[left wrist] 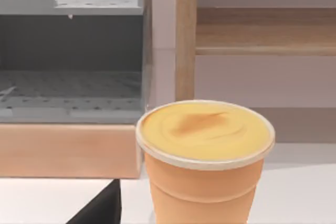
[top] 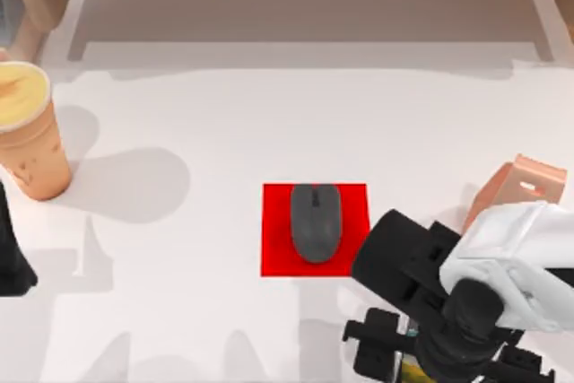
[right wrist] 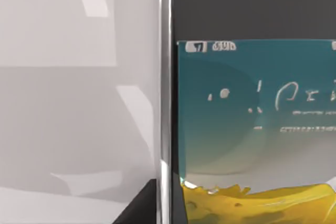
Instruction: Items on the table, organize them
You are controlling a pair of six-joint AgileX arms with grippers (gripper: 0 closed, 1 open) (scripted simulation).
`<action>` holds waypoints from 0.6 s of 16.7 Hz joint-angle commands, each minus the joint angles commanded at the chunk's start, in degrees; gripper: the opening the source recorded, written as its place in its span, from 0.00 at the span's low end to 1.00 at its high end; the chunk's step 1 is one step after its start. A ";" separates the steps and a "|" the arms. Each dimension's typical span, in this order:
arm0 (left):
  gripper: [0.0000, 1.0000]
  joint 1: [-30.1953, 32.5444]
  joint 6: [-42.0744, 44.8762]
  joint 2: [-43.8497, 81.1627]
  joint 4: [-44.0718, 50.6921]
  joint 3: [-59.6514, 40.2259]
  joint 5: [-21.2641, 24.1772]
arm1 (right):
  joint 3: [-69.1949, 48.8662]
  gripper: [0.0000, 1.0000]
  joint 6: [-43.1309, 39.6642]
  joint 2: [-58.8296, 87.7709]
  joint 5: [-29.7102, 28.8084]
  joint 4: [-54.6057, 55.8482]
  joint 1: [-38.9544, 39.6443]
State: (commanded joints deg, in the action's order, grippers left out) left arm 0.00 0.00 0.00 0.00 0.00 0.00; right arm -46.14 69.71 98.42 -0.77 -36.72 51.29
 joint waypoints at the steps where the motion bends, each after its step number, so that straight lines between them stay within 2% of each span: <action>1: 1.00 0.00 0.00 0.00 0.00 0.00 0.00 | 0.00 0.00 0.00 0.00 0.00 0.00 0.00; 10: 1.00 0.00 0.00 0.00 0.00 0.00 0.00 | -4.52 0.00 -0.76 -5.72 -0.59 -10.39 -0.11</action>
State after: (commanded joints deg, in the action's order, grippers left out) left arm 0.00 0.00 0.00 0.00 0.00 0.00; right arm -50.66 68.95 92.70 -1.36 -47.11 51.18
